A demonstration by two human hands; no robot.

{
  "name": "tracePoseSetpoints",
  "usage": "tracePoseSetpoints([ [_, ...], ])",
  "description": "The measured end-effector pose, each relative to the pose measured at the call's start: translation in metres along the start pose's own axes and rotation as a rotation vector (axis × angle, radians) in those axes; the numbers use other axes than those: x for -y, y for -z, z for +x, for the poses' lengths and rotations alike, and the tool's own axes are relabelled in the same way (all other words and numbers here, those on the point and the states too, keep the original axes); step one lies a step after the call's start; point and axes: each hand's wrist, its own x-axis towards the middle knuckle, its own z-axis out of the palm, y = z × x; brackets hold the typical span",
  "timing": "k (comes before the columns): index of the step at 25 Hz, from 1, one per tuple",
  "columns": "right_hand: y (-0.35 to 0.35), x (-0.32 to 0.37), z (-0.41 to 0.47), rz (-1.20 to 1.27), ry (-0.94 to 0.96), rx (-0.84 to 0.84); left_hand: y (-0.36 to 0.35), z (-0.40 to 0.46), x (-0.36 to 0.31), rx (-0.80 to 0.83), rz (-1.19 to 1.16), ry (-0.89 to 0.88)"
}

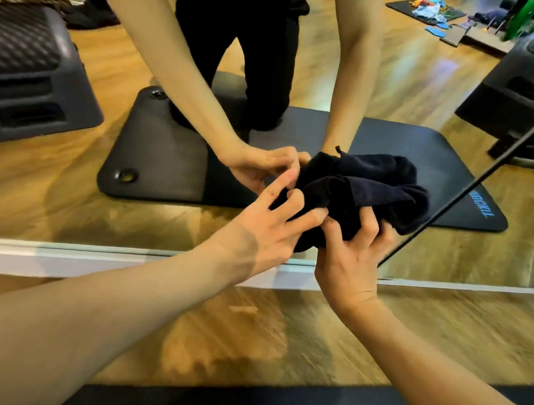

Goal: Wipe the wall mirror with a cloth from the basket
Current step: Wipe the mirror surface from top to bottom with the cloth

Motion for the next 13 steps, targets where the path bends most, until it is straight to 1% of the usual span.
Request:
tracePoseSetpoints([
  [1, -0.001, 0.022, 0.004, 0.022, -0.001, 0.004, 0.001, -0.019, 0.014, -0.035, -0.007, 0.018],
  [3, -0.005, 0.071, 0.011, 0.059, 0.002, 0.032, 0.003, -0.062, 0.043, -0.026, 0.012, 0.023],
  [9, -0.018, 0.233, 0.036, 0.134, -0.015, 0.021, 0.024, -0.196, 0.138, 0.149, 0.115, -0.017],
  [13, -0.029, 0.314, 0.043, 0.181, -0.028, 0.011, 0.037, -0.258, 0.183, 0.23, 0.147, -0.033],
])
